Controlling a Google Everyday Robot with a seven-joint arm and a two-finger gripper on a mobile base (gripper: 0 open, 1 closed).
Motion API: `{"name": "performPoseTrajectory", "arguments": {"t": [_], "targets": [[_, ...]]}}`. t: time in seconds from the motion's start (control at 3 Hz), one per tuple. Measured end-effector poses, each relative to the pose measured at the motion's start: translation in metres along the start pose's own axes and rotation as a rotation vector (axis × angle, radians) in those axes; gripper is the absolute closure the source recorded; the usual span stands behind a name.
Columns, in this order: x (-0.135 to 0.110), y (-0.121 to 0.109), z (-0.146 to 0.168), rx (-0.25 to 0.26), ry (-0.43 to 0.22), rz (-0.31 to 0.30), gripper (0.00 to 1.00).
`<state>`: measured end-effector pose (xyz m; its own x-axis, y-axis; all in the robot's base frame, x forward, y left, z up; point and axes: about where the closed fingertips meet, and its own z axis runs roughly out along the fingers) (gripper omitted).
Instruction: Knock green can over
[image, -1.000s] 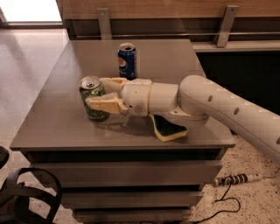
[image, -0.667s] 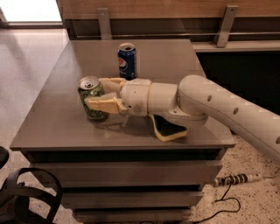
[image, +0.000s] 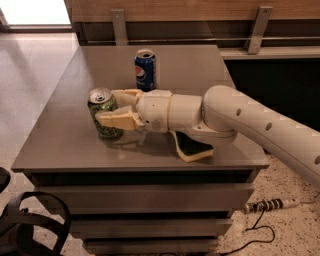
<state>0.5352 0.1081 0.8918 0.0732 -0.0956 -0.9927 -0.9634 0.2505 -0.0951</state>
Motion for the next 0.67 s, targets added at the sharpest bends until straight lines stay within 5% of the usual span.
{"name": "performPoseTrajectory", "arguments": {"t": [0.67], "targets": [[-0.02, -0.026, -0.012, -0.016, 0.124, -0.009, 1.0]]}}
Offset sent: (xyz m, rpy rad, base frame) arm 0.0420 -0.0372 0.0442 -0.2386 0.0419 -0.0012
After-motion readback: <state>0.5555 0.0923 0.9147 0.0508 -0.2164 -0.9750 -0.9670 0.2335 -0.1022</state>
